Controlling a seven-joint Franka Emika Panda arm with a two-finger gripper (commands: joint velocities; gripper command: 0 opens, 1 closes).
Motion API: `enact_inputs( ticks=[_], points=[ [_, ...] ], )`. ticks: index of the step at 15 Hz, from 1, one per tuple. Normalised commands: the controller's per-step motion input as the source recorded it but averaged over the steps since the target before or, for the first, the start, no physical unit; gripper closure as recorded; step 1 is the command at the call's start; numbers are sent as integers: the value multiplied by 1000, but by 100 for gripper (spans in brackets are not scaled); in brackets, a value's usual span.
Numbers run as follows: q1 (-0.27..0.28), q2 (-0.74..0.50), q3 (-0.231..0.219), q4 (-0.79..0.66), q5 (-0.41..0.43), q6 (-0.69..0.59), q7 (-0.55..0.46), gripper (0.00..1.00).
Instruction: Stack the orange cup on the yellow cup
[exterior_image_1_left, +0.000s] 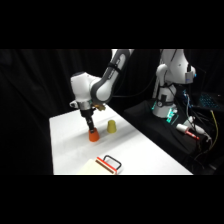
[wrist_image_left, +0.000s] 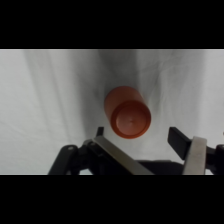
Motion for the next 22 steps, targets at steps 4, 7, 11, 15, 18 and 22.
enact_inputs(
  ticks=[4, 7, 11, 15, 18, 22],
  points=[
    [-69, 179, 85, 118, 79, 125, -49, 0],
    [-39, 115, 62, 96, 25, 97, -20, 25],
    [4, 23, 35, 53, -20, 58, 21, 47],
    [88, -315, 7, -256, -71, -16, 107, 47],
    [172, -728, -35, -577, -150, -135, 205, 47],
    [162, -765, -54, -532, -194, -224, 245, 47]
  ],
)
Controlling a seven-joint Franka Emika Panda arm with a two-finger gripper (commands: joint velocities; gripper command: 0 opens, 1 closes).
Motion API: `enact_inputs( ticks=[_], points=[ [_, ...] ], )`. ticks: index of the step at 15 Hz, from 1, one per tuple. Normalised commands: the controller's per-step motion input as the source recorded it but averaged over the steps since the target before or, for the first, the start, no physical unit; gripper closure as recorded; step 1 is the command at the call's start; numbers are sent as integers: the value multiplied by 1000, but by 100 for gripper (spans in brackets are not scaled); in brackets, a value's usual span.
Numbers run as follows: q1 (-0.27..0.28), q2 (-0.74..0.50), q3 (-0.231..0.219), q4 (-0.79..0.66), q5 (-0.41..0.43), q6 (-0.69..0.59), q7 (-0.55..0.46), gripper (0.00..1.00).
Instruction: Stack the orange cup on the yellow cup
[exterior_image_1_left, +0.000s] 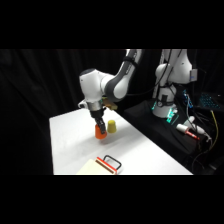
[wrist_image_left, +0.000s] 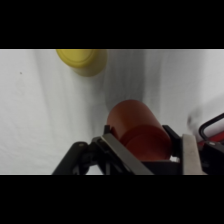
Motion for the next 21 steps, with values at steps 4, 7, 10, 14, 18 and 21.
enact_inputs(
  ticks=[4, 7, 10, 14, 18, 21],
  points=[
    [99, -636, -27, -451, -199, -170, 236, 47],
    [13, -498, -18, -416, -146, -39, 159, 47],
    [-55, -385, -34, -380, -85, 115, 68, 47],
    [-89, -288, -51, -333, -59, 184, 46, 47],
    [-81, -213, -46, -267, -44, 192, 33, 47],
    [-67, -177, -40, -227, -15, 206, 8, 47]
  ],
)
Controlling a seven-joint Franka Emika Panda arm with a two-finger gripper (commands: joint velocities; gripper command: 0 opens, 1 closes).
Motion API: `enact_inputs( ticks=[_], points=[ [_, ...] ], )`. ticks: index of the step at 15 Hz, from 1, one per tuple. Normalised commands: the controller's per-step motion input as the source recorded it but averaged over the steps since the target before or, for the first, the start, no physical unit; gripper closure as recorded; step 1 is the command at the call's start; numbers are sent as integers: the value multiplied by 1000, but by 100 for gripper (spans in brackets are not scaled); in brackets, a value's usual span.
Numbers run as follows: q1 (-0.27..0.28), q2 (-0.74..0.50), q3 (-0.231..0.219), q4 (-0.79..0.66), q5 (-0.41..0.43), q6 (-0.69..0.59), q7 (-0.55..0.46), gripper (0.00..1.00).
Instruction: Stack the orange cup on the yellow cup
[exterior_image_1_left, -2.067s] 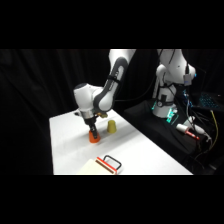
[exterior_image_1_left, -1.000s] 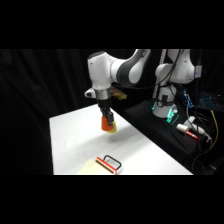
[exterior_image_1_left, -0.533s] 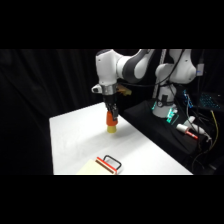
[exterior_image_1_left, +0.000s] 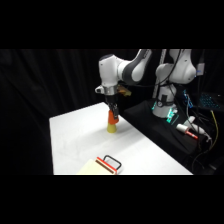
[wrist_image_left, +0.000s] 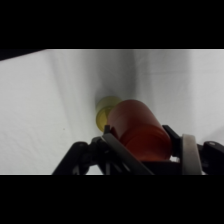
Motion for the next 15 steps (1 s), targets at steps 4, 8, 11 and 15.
enact_inputs(
  ticks=[4, 8, 11, 15],
  points=[
    [-60, -127, -41, -179, -2, 228, -17, 47],
    [-53, -39, -37, -106, 77, 237, -101, 47],
    [-46, 81, -15, -37, 212, 244, -226, 47],
    [-60, 181, 22, 18, 336, 264, -352, 47]
  ],
)
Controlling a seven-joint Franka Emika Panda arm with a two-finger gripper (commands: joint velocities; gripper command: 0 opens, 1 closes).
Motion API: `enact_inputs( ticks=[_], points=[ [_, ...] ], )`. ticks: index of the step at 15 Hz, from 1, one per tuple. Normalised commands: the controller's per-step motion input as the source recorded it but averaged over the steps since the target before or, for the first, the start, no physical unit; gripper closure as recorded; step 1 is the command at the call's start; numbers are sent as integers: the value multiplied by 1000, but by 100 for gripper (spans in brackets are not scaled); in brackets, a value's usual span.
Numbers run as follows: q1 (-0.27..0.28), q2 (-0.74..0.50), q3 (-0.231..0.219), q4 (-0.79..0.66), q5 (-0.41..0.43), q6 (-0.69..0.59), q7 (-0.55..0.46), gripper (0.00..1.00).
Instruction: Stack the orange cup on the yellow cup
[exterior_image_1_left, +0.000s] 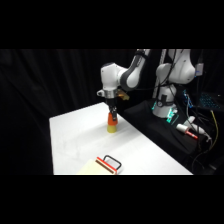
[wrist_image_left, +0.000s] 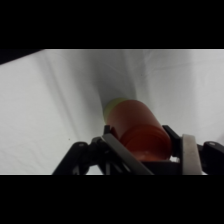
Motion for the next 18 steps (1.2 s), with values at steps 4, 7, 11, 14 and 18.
enact_inputs(
  ticks=[4, 7, 11, 14, 18],
  points=[
    [-103, 204, 87, 53, 316, 214, -351, 6],
    [-97, 91, 93, 33, 129, 112, -188, 0],
    [-41, -116, 40, -12, -64, -40, -25, 0],
    [46, -459, -37, -107, -298, -299, 142, 0],
    [58, -714, -2, -115, -253, -541, 72, 0]
  ],
)
